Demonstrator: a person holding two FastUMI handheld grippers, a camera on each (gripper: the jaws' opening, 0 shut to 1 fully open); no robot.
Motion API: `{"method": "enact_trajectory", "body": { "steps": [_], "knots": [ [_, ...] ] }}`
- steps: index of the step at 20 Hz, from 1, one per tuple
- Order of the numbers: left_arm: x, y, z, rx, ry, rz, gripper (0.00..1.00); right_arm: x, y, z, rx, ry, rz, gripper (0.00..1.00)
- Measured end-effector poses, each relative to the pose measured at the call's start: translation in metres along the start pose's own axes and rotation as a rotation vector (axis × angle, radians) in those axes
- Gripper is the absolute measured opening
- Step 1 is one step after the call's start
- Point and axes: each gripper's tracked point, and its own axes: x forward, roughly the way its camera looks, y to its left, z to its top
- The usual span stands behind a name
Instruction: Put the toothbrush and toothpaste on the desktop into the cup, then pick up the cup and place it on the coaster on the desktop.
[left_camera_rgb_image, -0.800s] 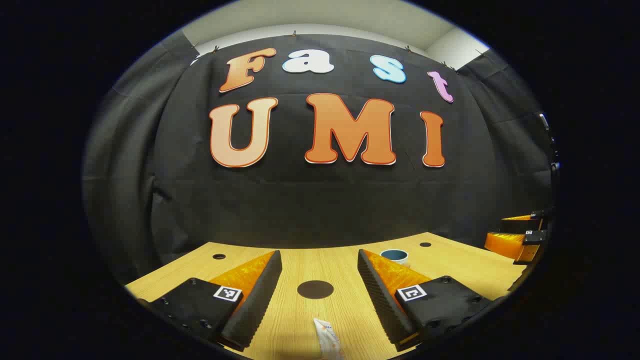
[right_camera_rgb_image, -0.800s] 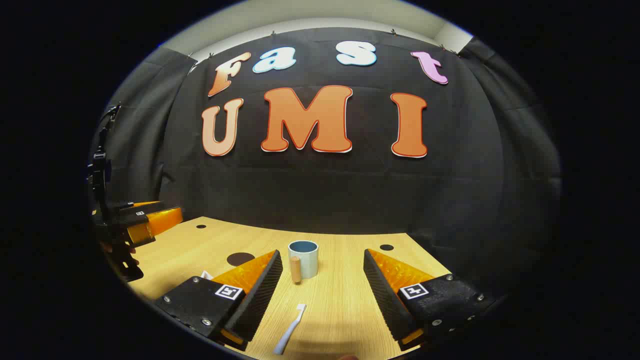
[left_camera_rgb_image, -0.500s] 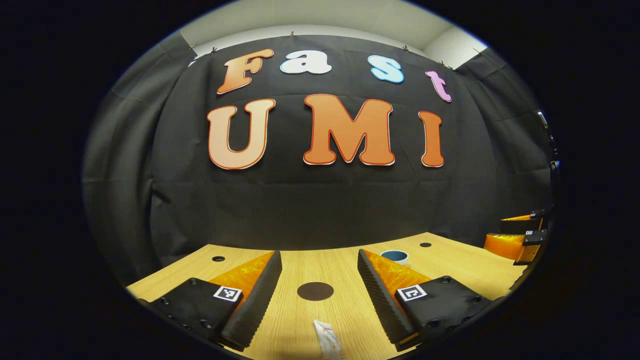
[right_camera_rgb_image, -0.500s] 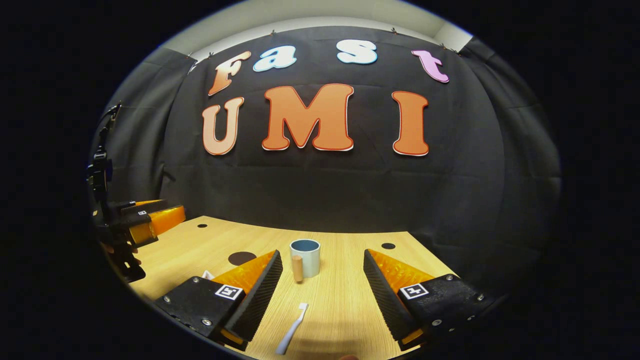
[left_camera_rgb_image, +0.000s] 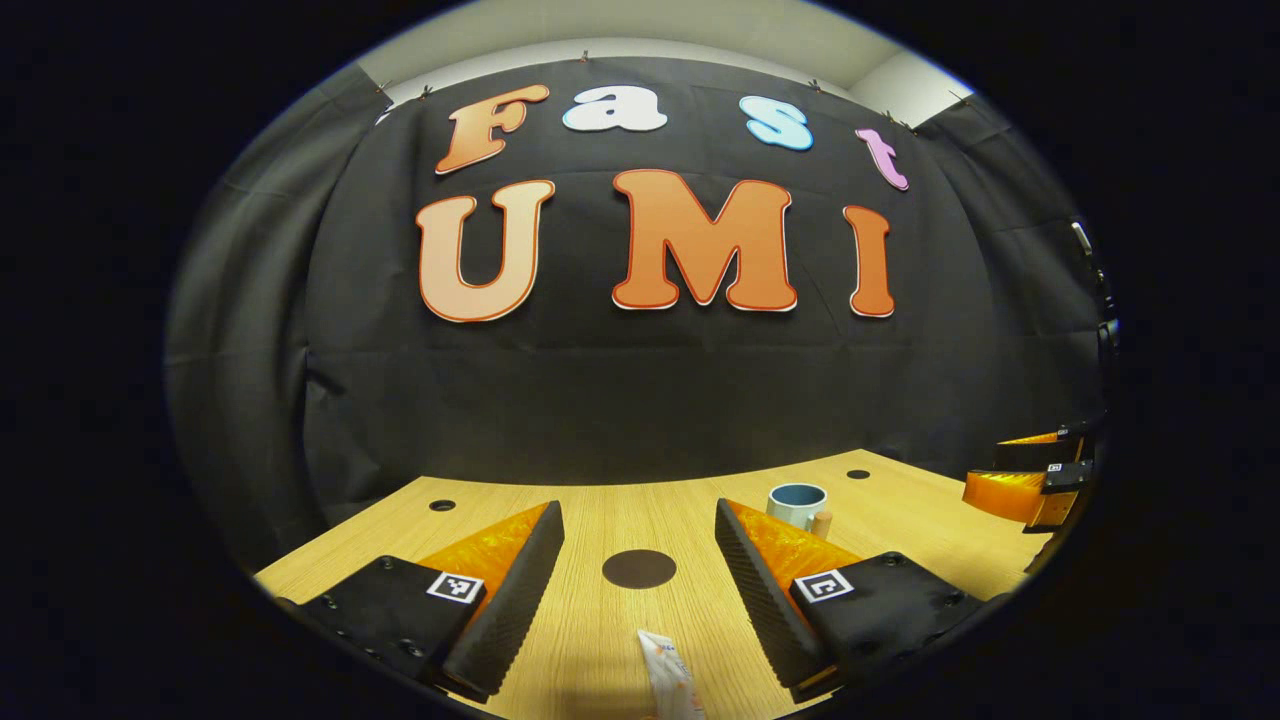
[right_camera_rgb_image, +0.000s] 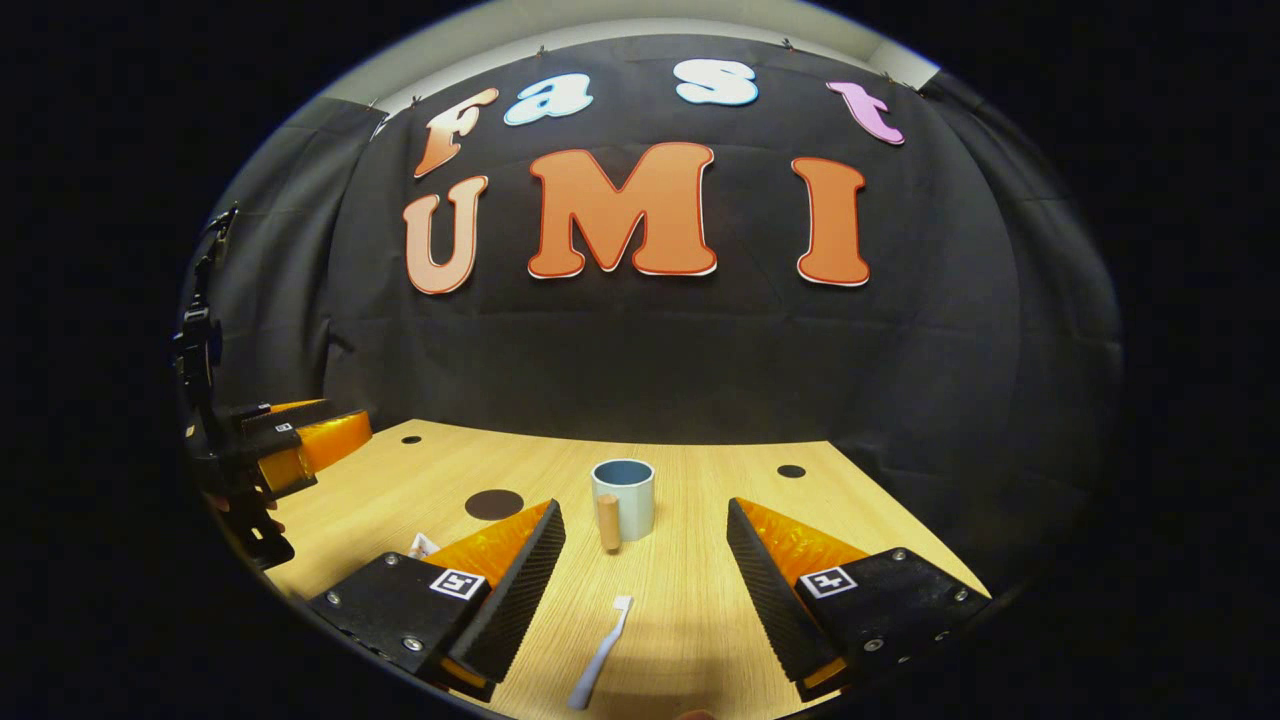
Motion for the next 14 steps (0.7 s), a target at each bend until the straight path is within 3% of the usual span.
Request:
{"method": "enact_trajectory", "body": {
  "steps": [7,14],
  "knots": [
    [0.008,-0.007,-0.025,0.031,0.116,-0.011,0.97,0.009,0.003,-0.021,0.022,0.132,0.033,0.98],
    [0.011,-0.013,-0.072,0.044,0.318,-0.038,0.97,0.012,0.007,-0.047,0.007,0.275,0.054,0.98]
  ]
}}
